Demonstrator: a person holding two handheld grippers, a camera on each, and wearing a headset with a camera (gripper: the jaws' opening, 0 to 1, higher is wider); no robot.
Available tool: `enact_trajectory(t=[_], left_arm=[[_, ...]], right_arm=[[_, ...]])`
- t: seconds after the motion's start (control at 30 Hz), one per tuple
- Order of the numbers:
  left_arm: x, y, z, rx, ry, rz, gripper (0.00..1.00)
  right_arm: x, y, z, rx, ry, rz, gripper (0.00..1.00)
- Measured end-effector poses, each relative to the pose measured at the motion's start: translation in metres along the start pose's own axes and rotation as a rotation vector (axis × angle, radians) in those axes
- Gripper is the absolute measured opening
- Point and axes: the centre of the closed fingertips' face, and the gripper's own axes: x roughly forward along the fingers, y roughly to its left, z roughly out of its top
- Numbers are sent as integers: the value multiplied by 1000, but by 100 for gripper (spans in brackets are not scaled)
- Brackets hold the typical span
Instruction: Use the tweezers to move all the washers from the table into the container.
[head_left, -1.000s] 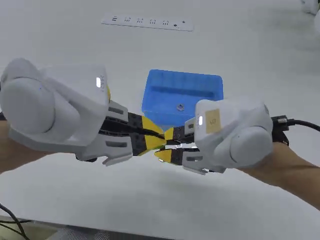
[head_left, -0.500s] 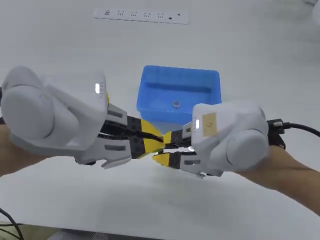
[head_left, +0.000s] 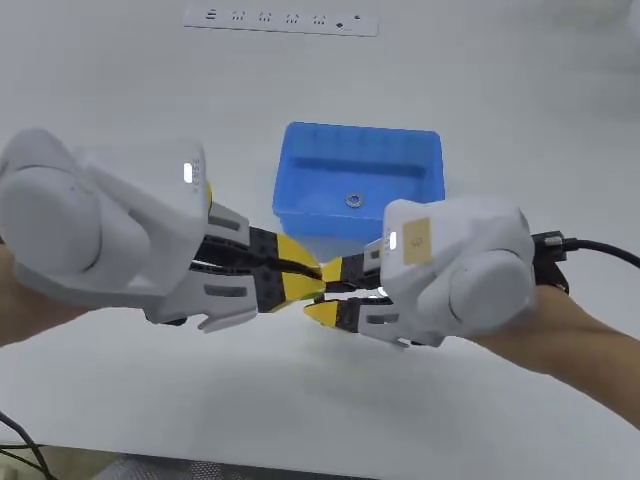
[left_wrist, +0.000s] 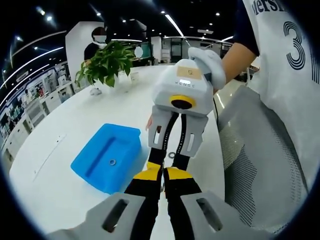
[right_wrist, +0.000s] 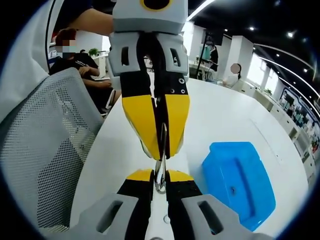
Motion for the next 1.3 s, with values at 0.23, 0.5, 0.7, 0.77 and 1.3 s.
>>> enact_trajectory(t=[0.23,0.5,0.7,0.77,1.3], left_arm=[[0,1,-1,-15,13,-5,7],[1,1,-2,-15,14,-5,7],[1,1,-2,-13,13,-5,7],[1,1,-2,-10,14,-6,7],[2,0,-5,-17,22,-11,7]], right_arm=[[0,1,1,16,-4,7,11],[0,2,1,16,-5,6,11],[-1,2,1,13,-5,3,11],[-1,1,1,12,-5,2,11],[-1,1,0,21,-5,6,11]])
